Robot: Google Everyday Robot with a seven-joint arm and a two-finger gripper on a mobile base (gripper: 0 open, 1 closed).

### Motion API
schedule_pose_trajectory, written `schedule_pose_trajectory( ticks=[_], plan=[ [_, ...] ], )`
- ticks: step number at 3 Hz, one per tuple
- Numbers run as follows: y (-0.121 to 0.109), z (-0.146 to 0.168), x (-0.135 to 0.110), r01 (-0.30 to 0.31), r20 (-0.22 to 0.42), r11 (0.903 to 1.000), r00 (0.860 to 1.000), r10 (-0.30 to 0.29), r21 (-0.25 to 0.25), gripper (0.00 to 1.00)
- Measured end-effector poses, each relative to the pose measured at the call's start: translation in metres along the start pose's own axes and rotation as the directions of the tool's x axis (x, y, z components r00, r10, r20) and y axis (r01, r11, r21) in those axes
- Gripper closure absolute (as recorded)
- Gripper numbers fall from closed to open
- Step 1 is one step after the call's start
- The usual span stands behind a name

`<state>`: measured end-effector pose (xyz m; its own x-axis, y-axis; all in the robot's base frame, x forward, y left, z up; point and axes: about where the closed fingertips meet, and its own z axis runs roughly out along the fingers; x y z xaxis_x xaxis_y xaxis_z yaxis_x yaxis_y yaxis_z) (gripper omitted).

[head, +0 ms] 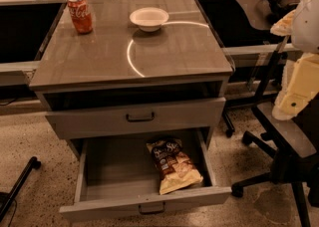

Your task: Pick brown chip bag from middle drawer and place on counter

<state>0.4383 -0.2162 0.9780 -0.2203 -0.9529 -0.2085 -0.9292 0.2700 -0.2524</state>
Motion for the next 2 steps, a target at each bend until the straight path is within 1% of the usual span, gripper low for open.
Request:
schedule_pose_trajectory(
  ticks=[1, 2],
  plan=[
    [0.0, 0.0, 0.0, 0.0, 0.0, 1.0, 1.0, 0.0, 0.0, 0.0],
    [0.011, 0.036, -0.017, -0.024, 0.098, 0.9972, 0.995, 0.031, -0.071, 0.0]
  ],
)
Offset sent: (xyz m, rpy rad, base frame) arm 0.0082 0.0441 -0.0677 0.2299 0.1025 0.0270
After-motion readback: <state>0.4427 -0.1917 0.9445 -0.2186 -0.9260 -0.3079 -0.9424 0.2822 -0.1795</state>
